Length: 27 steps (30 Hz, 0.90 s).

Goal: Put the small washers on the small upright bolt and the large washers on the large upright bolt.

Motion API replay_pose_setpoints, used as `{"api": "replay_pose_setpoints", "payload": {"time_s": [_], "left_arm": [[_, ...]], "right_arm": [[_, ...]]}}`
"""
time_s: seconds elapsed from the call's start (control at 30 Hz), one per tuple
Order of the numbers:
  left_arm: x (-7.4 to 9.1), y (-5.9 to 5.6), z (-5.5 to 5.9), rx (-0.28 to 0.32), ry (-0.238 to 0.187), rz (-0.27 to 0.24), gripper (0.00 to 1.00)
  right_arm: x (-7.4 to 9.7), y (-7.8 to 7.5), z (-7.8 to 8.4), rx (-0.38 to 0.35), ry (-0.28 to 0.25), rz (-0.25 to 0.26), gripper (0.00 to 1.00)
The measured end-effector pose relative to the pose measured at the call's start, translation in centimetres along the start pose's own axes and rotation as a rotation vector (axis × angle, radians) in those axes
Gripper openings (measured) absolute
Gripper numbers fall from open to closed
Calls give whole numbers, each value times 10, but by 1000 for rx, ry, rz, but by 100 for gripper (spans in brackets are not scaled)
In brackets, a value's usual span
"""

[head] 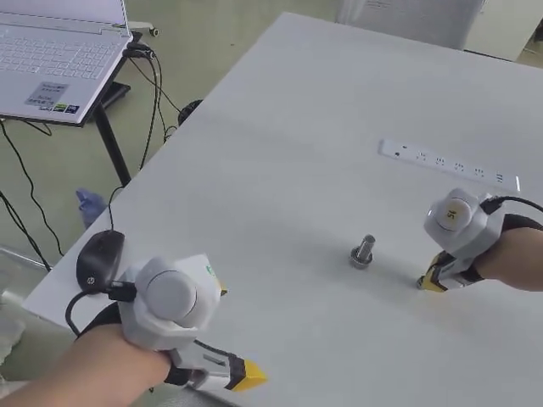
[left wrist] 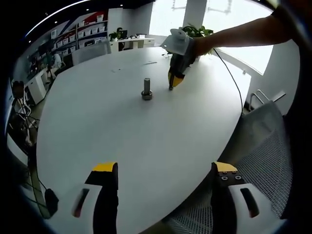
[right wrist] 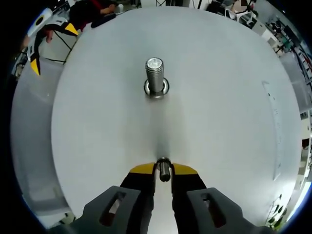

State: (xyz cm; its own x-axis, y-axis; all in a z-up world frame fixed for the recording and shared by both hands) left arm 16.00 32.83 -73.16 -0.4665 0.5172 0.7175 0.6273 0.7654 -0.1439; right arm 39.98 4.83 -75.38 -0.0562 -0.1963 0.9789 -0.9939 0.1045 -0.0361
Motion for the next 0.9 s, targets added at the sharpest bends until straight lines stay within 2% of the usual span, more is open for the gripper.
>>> {"api": "replay_pose_setpoints", "payload": {"time_s": [0.4, 0.6, 0.9], "left_arm": [[-2, 1, 0, 14, -18, 1, 77], [-4, 0, 4, 18, -11, 6, 77], [0, 0, 3, 23, -22, 9, 77]], "right_arm": [[-3, 1, 1, 25, 3, 14, 13], [-4, 2, 3, 16, -2, 19, 13], [-4, 2, 6, 37, -10, 34, 13]]}}
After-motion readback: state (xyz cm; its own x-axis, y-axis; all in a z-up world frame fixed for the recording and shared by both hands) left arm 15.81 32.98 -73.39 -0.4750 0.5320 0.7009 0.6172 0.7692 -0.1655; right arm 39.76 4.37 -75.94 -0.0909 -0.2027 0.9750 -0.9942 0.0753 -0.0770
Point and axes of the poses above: the centre of the closed fingertips' face, and the gripper's own axes: x roughly backward along the fingers, y roughly to its left, z roughly out of its underside, the point moved 10 cm from there along x, roughly backward along the fingers, and after that the axes turned 1 degree about z, right-handed, at the moved point
